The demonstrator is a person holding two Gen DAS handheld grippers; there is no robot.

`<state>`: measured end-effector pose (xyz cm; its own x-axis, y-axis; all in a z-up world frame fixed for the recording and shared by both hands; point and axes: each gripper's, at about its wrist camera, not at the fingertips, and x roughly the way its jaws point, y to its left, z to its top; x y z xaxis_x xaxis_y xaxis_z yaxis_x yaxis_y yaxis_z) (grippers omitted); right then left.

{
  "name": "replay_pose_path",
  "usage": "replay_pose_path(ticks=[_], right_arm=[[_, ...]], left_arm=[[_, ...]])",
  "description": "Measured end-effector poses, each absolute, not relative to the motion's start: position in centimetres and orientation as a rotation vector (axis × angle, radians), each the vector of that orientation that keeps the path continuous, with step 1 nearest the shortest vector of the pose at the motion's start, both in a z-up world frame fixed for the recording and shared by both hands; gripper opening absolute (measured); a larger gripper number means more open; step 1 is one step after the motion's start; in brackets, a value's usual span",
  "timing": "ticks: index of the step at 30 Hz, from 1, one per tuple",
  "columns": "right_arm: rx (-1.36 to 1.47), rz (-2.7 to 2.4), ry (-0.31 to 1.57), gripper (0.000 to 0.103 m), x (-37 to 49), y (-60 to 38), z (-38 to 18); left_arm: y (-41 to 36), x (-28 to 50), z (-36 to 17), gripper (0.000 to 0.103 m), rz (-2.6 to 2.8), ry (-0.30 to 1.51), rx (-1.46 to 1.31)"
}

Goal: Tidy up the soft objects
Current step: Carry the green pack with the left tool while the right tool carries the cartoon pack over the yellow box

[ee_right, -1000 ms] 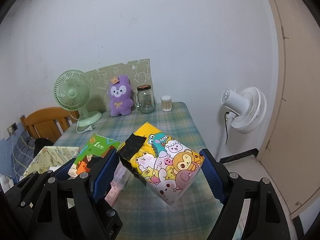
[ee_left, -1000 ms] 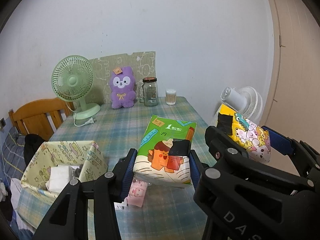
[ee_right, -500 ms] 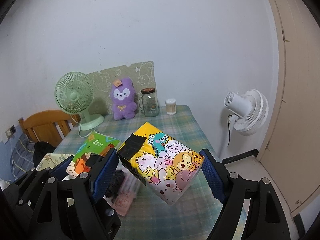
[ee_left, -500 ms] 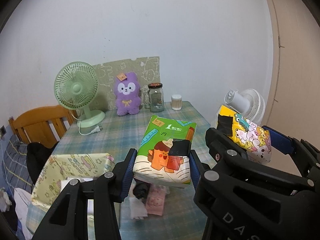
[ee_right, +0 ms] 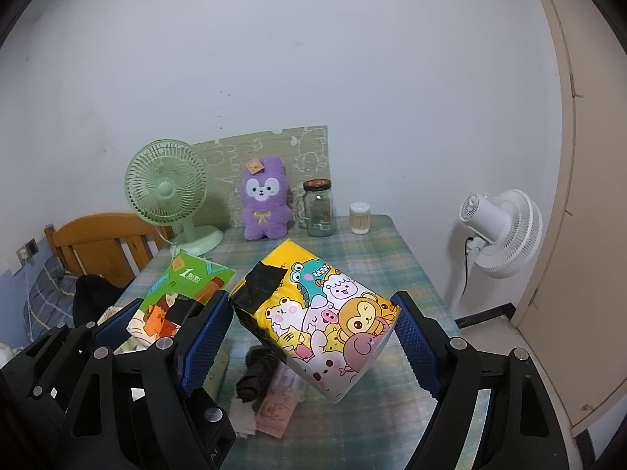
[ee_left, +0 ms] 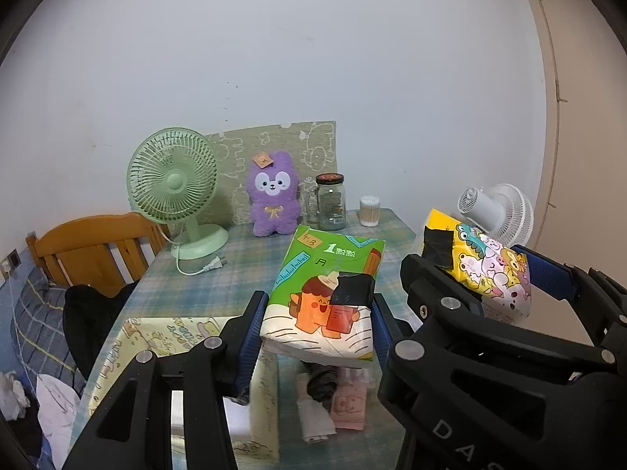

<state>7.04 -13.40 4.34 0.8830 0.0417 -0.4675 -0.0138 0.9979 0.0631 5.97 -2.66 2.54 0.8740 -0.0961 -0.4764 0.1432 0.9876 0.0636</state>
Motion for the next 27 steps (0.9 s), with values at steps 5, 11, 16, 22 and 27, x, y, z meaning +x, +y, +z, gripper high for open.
replay_pose_path(ticks=[5,11,16,22,27], right_arm=[[0.047,0.043,0.489,0.084,7.5,-11.8,4.4],[0.033,0.048,0.491,0.084,7.9,-10.0,4.3],[0.022,0.057,0.498,0.084,8.2,-8.6,4.0],[0.004,0.082,0.501,0.084,8.7,-6.5,3.5],[-0.02,0.113,0.512,0.084,9.4,-4.7,3.0]], left_arm=[[-1.2,6.1,2.6,0.053,-0.114,0.486,0.094],[0.3,6.6,2.5,0.053,-0.122,0.485,0.087],[1.8,7.1,2.2,0.053,-0.138,0.494,0.094],[3.6,7.4,1.8,0.054,-0.13,0.502,0.085],[5.3,7.6,1.1,0.054,-0.109,0.525,0.07]])
